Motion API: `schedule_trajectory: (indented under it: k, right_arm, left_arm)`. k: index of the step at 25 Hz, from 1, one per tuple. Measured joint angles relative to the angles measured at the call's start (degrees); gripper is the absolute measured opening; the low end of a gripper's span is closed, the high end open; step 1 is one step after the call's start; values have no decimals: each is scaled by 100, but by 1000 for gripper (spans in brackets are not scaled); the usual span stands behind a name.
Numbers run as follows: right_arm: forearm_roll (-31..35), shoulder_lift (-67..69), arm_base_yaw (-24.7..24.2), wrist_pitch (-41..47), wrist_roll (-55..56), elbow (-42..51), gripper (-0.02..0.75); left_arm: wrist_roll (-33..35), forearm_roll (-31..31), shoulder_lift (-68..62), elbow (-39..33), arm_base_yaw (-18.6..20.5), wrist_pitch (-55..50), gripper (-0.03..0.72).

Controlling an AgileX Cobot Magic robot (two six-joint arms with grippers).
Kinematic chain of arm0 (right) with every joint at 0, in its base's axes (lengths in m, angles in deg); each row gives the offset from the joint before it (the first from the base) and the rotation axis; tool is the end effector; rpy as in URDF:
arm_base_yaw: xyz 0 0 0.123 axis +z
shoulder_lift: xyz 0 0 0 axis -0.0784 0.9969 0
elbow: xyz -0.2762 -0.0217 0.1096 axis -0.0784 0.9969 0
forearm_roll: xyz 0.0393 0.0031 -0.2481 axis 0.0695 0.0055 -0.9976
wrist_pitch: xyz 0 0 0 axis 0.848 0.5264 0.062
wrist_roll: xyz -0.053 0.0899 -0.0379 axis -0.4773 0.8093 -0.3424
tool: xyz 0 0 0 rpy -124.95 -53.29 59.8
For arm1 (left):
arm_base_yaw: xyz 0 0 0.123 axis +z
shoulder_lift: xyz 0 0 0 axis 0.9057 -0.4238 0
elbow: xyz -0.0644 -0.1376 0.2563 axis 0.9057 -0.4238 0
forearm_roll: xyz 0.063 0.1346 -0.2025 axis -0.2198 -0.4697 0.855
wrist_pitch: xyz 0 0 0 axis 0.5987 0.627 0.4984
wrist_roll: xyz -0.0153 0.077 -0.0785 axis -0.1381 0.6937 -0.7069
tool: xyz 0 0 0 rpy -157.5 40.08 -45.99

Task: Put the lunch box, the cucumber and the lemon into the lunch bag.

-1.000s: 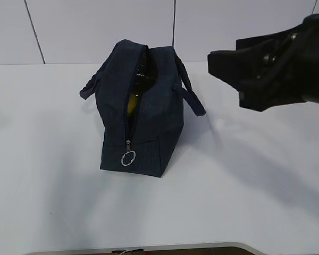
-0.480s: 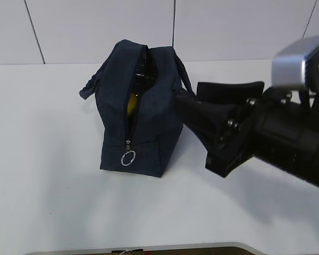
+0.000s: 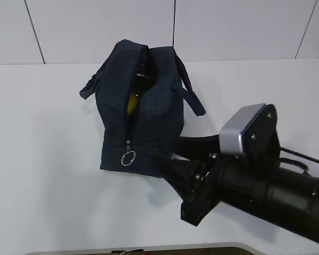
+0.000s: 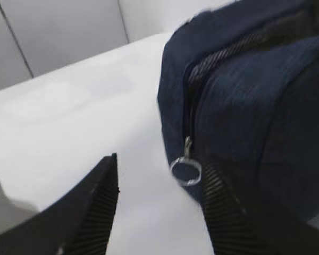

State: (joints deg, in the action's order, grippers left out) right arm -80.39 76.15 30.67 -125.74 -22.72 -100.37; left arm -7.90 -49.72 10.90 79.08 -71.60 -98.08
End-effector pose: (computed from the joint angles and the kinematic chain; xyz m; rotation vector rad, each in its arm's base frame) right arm 0.2165 0.1859 0.1909 -0.6851 1.6377 0.6865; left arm 0.0782 -0.0528 0.4296 0.4321 2.1936 -0.4715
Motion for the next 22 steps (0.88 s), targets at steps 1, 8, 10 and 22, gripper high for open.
schedule_trajectory:
  k: [1,8,10,22]
  right_arm:
    - [-72,196,0,-116,0,0,407]
    - [-288,1372,0,-1023,0,-11,407]
    - [-300,1598,0,-1036,0,-31,407]
    - [-323,2168,0,-1048,4,-570,407]
  left_arm:
    - [0,10,0,0,0,0,219]
    - [0,13,0,0,0,0,219]
    - [0,13,0,0,0,0,219]
    - [0,13,0,0,0,0,219]
